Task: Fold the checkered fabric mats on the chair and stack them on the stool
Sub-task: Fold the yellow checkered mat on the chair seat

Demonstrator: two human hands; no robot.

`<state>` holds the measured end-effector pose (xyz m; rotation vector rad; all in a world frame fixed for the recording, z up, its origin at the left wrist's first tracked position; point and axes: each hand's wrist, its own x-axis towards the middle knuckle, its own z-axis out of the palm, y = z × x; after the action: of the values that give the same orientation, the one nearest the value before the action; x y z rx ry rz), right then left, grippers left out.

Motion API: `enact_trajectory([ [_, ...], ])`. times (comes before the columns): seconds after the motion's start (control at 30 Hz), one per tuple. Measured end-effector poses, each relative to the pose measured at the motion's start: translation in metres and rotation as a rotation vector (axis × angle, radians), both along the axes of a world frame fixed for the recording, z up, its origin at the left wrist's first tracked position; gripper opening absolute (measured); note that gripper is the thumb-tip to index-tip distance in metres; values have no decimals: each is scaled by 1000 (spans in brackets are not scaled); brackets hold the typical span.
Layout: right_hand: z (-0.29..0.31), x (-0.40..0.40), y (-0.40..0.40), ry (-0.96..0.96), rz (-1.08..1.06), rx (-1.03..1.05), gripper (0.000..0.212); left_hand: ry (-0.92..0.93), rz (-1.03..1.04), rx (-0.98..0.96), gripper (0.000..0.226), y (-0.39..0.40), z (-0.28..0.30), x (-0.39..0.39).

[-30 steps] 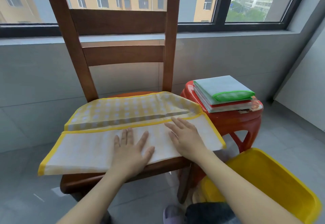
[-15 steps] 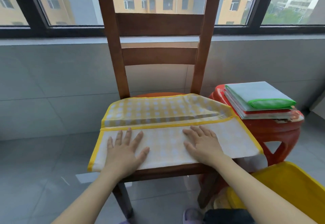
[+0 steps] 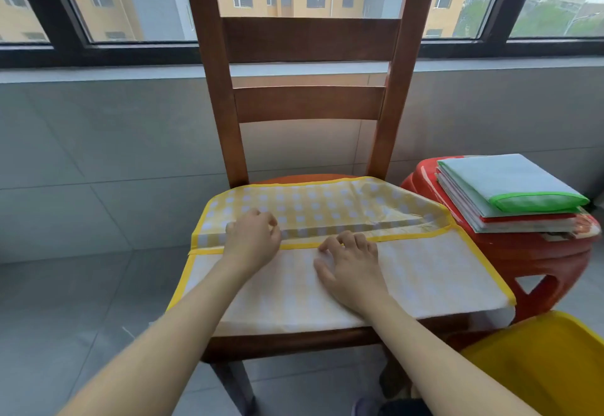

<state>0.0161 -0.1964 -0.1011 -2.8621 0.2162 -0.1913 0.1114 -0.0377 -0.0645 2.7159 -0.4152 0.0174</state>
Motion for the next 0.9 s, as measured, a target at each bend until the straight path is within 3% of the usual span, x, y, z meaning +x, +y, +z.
enact_trajectory([
  [0.23,-16,3,-3,-140,-12,-11,31,96,-66,52,40,-51,-18,100],
  [0.37,-22,5,-1,-197,-54,-31,24,-34,-55,143,42,-61,-32,130],
  [0.57,-21,5,-1,-217,-67,-37,21,-62,-50,152,33,-61,-29,148],
  [0.73,-14,3,0,-151,-36,14,25,29,-113,124,43,-52,-26,142],
  [0.9,-8,1,0,-134,-2,12,29,-5,-108,180,45,-51,-25,131],
])
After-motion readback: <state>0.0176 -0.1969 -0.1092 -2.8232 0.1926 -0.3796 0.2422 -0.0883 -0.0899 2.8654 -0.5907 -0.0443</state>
